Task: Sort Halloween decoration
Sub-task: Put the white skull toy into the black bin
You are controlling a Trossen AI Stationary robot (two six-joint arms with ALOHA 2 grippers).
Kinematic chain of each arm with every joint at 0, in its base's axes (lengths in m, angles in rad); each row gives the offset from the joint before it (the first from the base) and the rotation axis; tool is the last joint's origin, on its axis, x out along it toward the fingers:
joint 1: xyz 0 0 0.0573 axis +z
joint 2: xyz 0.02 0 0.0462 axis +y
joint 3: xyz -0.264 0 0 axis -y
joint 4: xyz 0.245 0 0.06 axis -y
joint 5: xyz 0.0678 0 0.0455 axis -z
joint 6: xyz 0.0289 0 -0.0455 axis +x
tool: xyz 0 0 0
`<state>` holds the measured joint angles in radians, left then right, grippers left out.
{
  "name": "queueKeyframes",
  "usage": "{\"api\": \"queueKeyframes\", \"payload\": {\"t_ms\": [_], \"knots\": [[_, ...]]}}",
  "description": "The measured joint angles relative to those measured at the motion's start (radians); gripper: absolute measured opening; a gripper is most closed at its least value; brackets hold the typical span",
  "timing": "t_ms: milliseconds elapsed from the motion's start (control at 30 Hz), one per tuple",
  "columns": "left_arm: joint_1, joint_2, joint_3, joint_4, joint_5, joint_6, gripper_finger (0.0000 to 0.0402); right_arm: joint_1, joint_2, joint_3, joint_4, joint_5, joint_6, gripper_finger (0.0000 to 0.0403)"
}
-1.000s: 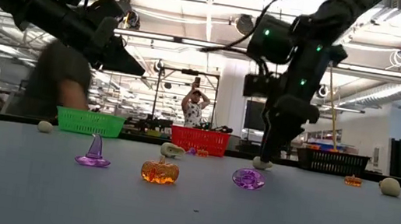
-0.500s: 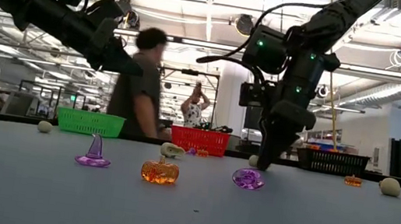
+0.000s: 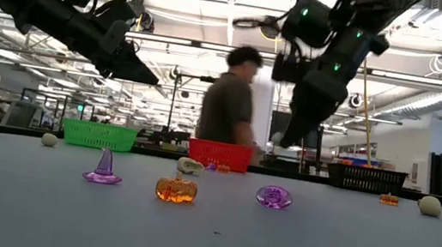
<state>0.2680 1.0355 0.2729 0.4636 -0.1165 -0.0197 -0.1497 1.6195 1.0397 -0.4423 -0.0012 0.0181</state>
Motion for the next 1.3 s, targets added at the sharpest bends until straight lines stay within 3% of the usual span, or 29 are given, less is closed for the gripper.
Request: {"api": "queueKeyframes", "payload": {"t_ms": [233,433,700,833,1067,1300], "knots": [[0.000,0.000,0.000,-0.001,0.000,-0.001,0.0045,-0.063,-0.174,0.000,-0.152,0.200,0.056,0.0051],[-0.001,0.000,0.000,-0.001,0.000,-0.001,0.0045,-0.246,-0.268,0.000,-0.340,0.370,0.136,0.0051],[-0.002,0.000,0.000,-0.001,0.000,-0.002,0.0045,-0.612,-0.221,0.000,-0.327,0.356,0.113,0.0051],[-0.002,0.000,0.000,-0.001,0.000,-0.002,0.0045,-0.747,-0.133,0.000,-0.285,0.275,0.072,0.0051],[-0.003,0.000,0.000,-0.001,0.000,-0.001,0.0045,-0.845,0.014,0.000,-0.251,0.259,0.050,0.0052],[-0.009,0.000,0.000,-0.001,0.003,-0.001,0.0045,-0.871,0.077,0.000,-0.206,0.262,0.048,0.0063]]}}
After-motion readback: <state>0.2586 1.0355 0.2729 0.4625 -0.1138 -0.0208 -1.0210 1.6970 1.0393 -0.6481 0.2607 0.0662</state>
